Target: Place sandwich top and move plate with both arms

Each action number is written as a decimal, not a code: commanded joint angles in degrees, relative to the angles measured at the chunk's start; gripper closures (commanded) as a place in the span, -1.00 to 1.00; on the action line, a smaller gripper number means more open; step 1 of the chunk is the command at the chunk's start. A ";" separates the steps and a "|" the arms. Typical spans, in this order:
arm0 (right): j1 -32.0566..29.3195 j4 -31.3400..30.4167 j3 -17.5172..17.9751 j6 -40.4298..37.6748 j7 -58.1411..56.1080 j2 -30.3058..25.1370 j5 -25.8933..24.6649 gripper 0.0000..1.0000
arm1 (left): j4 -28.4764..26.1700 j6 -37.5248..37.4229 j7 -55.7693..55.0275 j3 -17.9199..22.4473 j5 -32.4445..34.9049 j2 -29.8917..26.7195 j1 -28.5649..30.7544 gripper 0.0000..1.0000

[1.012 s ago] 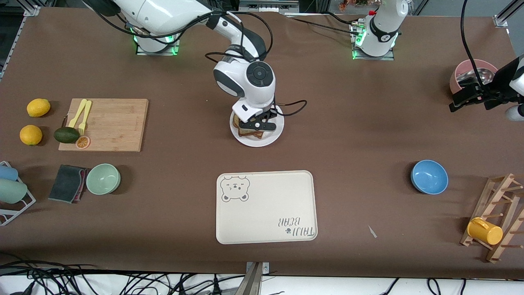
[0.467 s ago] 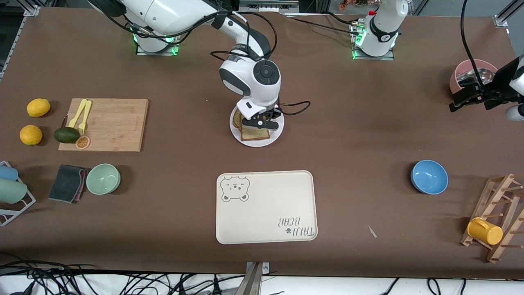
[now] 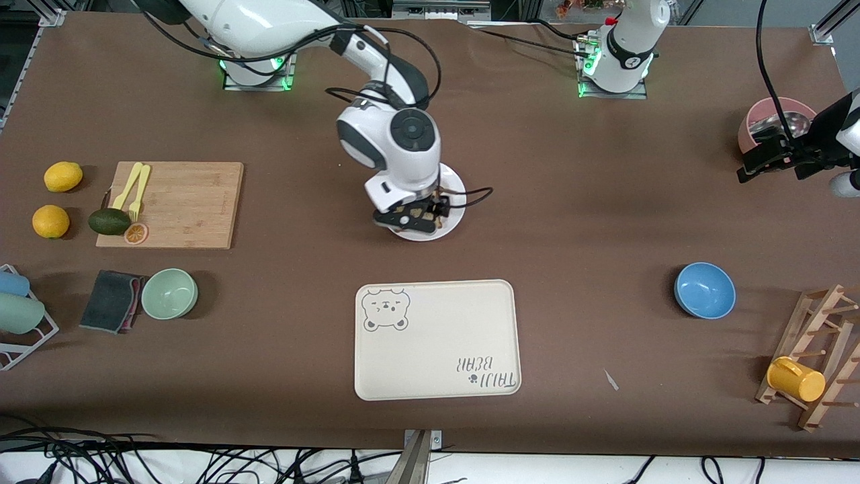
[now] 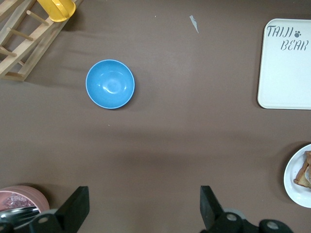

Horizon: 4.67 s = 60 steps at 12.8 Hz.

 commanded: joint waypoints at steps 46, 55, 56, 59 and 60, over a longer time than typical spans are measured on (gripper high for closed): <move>-19.63 -5.29 -25.71 -28.36 -58.73 -37.91 22.40 -1.00 | -29.74 50.13 19.23 -9.73 -66.21 23.50 -16.61 -0.99; -19.55 -4.93 -26.06 -29.85 -58.46 -38.17 22.57 -1.00 | -32.03 50.04 39.65 -12.02 -81.79 27.72 -19.87 -0.95; -19.55 -4.93 -26.15 -29.85 -58.46 -38.17 22.57 -1.00 | -32.11 50.13 41.59 -12.02 -84.17 28.07 -20.48 -0.95; -19.55 -4.93 -26.06 -29.24 -58.38 -38.08 22.57 -1.00 | -32.47 50.22 42.31 -12.02 -84.89 29.13 -21.80 -0.95; -19.55 -4.93 -26.06 -29.06 -58.38 -38.08 22.66 -1.00 | -32.38 50.22 42.31 -12.02 -84.89 29.57 -22.07 -0.95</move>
